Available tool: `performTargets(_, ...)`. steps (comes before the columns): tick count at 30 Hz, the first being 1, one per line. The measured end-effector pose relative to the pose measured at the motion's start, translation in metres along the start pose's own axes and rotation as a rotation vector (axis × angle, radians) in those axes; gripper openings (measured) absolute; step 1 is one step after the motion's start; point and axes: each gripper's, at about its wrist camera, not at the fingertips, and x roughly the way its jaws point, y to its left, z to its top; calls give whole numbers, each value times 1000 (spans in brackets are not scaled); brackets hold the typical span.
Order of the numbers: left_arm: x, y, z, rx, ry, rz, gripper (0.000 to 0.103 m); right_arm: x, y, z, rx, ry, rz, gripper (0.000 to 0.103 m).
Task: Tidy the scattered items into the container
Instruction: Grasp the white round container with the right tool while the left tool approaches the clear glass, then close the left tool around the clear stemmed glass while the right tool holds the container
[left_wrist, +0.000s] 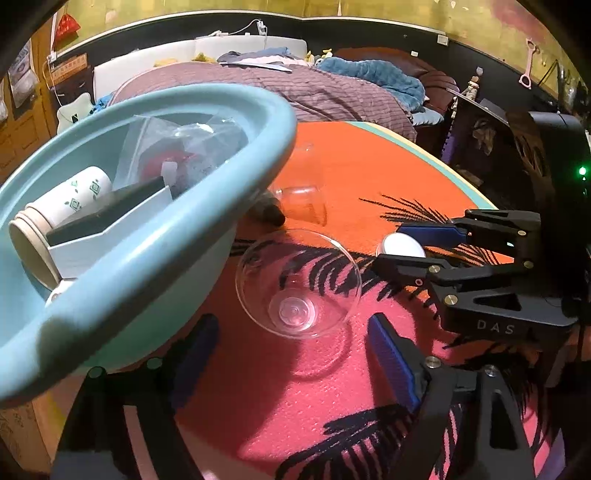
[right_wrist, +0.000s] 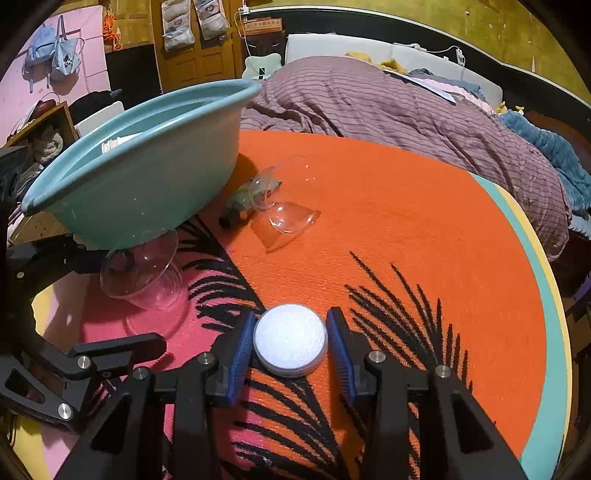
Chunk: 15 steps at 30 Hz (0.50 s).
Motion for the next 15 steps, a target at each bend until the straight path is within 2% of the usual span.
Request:
performTargets(4,1,-4,2,13,1,14,80,-3,-2,-3,5,3,6,43)
performTargets(6,3,-5,2,13,6,27,68,-4,-4,-4,13,2,15,43)
performTargets(10,5,-5,4,7,8,39,62,-7,-6,-7,27,-4,27,43)
performTargets(15,6,-8,4,18,2,42,47,-9,-6,-7,22,-4,31,43)
